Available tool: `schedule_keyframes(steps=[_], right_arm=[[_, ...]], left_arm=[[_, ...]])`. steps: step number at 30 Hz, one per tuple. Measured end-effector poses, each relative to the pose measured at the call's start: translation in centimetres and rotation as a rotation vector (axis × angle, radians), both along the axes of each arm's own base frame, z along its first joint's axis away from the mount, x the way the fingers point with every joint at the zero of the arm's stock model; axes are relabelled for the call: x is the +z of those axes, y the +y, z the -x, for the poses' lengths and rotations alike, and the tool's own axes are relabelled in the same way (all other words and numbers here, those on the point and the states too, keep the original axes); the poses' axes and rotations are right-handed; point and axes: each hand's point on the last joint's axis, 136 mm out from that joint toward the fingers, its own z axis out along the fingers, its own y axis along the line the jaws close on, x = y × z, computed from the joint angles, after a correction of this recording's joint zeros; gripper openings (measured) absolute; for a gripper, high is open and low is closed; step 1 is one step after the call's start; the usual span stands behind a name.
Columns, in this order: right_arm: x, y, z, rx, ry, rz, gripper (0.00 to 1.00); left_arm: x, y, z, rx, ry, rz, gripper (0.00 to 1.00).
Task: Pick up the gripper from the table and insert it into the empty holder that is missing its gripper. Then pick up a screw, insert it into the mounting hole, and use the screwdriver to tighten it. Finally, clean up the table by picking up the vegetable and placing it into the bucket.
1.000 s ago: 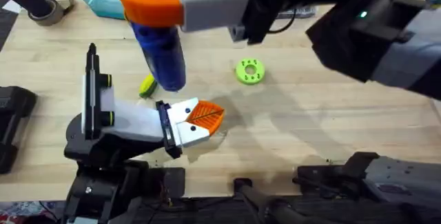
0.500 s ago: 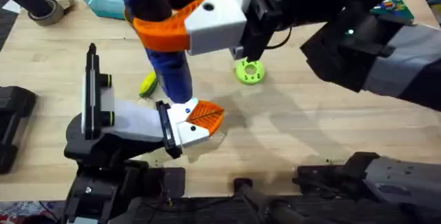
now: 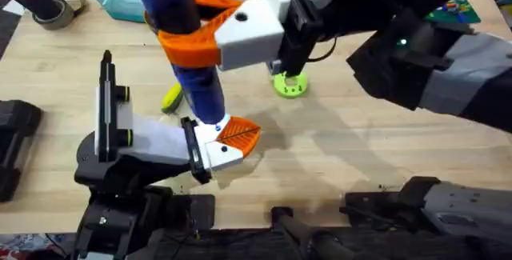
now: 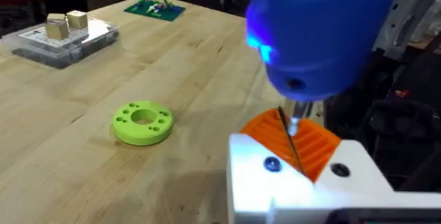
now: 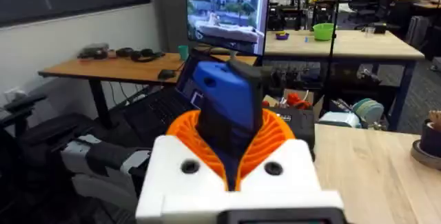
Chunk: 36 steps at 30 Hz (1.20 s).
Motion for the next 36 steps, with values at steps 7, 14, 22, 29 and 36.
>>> schedule_keyframes(steps=[7,14,22,29,36], right_arm=[[-0.7,0.0,-0.2,-0.012,0.015,0.008,0.043],[-1.2,0.1,-0.4,-0.028,0.025,0.012,0.044],[-1.1,0.2,-0.5,-0.036,0.019,0.006,0.044],[-1.4,0.2,-0.4,-0.036,0.013,0.004,0.042],[-1.6,0.2,-0.4,-0.037,0.013,0.006,0.042]], left_arm=[[0.0,0.0,0.0,0.000,0.000,0.000,0.015],[0.0,0.0,0.0,0.000,0.000,0.000,0.015],[0.0,0.0,0.0,0.000,0.000,0.000,0.015],[0.0,0.0,0.0,0.000,0.000,0.000,0.015],[0.0,0.0,0.0,0.000,0.000,0.000,0.015]])
